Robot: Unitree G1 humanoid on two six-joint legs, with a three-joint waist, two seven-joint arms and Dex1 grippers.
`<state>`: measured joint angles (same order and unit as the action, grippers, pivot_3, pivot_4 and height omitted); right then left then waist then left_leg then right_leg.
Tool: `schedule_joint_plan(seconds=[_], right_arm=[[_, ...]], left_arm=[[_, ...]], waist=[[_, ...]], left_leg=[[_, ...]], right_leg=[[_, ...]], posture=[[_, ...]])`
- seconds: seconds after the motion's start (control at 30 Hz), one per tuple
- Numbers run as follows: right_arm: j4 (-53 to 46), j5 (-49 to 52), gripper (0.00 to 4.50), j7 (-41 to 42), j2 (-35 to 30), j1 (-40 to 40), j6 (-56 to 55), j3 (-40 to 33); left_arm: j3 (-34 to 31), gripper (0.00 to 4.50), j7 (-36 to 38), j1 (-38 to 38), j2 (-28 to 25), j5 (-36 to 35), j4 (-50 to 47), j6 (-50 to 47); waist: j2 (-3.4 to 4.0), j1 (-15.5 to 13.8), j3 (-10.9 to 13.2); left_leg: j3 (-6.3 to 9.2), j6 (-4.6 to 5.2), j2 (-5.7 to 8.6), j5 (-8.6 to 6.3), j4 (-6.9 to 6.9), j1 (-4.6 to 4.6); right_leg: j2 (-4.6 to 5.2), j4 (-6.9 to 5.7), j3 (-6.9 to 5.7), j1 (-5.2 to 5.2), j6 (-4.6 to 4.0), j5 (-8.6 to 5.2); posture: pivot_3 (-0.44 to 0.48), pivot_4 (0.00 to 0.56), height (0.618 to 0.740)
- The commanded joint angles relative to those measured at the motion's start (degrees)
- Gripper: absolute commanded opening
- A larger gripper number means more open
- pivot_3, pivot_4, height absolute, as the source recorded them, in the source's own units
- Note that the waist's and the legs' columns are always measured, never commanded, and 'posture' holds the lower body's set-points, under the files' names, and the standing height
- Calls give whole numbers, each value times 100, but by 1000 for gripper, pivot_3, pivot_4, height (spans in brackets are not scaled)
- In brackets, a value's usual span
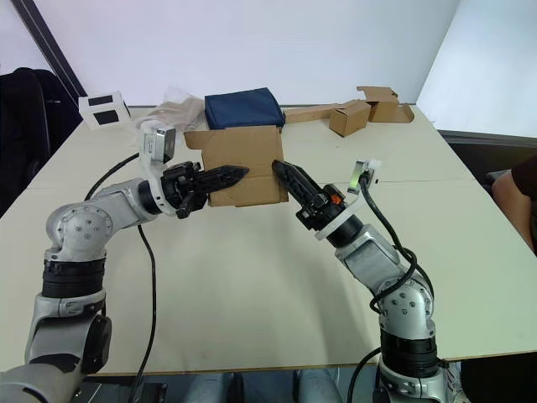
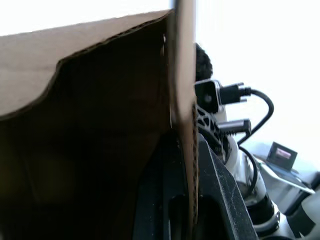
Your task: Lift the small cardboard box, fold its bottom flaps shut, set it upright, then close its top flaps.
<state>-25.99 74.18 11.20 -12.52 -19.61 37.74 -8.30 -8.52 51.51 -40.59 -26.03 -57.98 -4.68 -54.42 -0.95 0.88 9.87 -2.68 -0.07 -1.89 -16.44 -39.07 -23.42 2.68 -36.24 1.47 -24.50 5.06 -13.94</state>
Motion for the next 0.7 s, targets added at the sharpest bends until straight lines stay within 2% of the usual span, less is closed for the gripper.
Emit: schedule_joint_plan(seconds=[0.03,0.3,0.43,0.6,0.7], right_arm=[[-408,525,1328,-151,-36,-198,107,52],[-414,369,1328,-47,-70,-259,383,581],[-312,481,1328,-30,-177,-231,322,328],[-168,1209,1328,-127,-544,-60,85,-599],[-93,1440,1328,-210,-602,20,-8,-773]], left_arm=[[55,0,39,-42,-7,27,-150,72],[47,0,-55,-75,112,-39,-181,55],[21,0,-73,-75,104,-53,-188,46],[-96,0,-42,-66,-31,-106,-167,-4],[-116,0,-72,-69,-26,-125,-164,5]], waist=[[0,0,0],[0,1,0],[0,0,0],[-1,-13,0],[-1,-9,0]], left_leg=[[0,0,0,0,0,0],[0,0,0,0,0,0],[0,0,0,0,0,0],[0,0,1,0,0,-1],[-1,0,1,0,0,-2]], right_leg=[[0,0,0,0,0,0],[0,0,0,0,-1,0],[0,1,0,0,-1,0],[1,2,0,0,-1,-1],[2,5,0,0,-1,-1]], posture=[[0,150,740],[0,150,740],[0,150,740],[0,150,740],[0,150,740]])
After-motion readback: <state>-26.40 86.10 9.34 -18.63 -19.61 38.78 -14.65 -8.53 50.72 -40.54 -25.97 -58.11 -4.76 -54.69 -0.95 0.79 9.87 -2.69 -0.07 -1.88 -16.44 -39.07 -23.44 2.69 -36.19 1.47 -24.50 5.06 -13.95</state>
